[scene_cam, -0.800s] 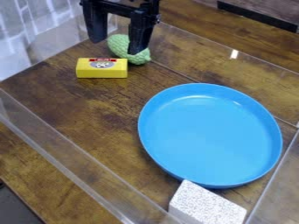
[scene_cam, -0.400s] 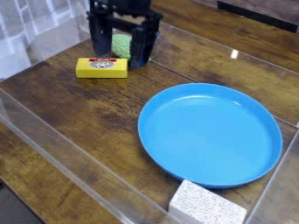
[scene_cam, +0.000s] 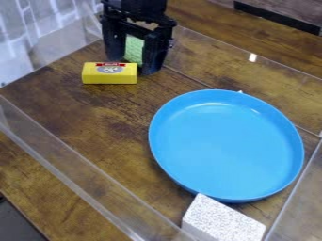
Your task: Put the white object in the blue tray
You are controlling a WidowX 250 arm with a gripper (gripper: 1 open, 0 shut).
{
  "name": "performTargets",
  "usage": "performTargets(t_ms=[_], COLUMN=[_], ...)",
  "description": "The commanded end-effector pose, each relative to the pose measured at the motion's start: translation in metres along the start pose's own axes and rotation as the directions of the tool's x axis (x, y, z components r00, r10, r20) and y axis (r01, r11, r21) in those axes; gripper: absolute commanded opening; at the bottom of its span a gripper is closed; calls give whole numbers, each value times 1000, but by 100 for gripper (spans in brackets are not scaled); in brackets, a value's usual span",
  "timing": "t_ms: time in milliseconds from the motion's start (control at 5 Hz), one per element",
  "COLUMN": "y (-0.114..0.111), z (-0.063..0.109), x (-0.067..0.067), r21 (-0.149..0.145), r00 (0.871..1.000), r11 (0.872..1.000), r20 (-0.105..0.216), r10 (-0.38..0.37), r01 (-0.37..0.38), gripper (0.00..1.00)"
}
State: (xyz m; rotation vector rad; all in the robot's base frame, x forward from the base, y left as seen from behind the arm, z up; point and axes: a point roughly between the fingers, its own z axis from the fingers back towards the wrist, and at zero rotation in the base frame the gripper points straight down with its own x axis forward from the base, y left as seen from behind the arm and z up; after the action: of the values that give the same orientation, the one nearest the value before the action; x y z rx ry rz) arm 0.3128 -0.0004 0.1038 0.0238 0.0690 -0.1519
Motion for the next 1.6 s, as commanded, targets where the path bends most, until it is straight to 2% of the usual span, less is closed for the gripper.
performTargets(t_ms=[0, 400, 1000, 1400], y=[7, 13, 20, 26], z=[16, 21, 21, 18], x=[7, 8, 16, 22], r21=[27, 65, 106, 120], r00=[998, 995, 989, 983], r11=[1000, 998, 993, 990], r20=[67, 93, 134, 162], r10=[-10, -33, -69, -87], r01=[8, 27, 55, 68], gripper=[100, 100, 100, 100])
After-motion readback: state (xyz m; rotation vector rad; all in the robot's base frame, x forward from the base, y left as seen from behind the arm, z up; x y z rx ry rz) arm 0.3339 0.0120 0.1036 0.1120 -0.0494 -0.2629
